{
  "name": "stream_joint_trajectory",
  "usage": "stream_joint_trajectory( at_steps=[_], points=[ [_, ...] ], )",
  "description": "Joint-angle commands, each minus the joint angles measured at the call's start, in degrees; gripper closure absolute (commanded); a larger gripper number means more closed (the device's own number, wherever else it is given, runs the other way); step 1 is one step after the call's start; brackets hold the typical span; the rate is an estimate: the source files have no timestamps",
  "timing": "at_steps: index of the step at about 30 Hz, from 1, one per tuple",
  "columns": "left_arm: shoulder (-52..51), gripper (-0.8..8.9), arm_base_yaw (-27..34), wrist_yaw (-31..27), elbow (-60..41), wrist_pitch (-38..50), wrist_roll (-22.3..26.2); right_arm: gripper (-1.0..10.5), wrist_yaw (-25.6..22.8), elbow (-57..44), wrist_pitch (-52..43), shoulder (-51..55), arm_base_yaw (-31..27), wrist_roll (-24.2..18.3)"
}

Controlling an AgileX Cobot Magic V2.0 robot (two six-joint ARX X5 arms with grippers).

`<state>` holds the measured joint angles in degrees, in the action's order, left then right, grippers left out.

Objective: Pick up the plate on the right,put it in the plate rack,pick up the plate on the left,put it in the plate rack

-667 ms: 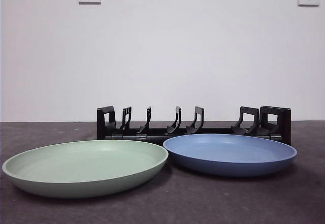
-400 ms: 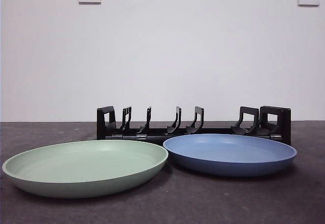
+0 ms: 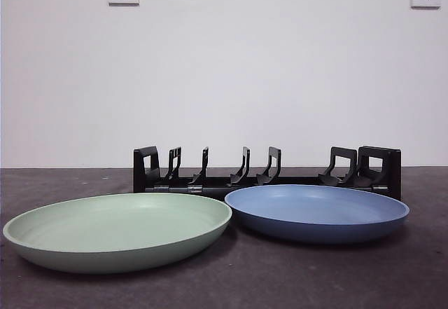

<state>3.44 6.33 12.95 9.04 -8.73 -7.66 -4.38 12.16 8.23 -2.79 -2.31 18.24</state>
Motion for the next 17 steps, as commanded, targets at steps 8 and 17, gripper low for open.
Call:
stream_joint_trajectory(
  at_steps=[8,17],
  points=[
    [11.23,8.19,0.07,5.66,14.45,-3.08,-1.77,9.6,10.56,16.11,2.58,-11.76,0.04,1.27],
    [24.35,8.19,0.07,14.91,34.01,-12.98,1.36,9.6,21.51,38.62,21.97,-27.41,0.04,-6.64]
  ],
)
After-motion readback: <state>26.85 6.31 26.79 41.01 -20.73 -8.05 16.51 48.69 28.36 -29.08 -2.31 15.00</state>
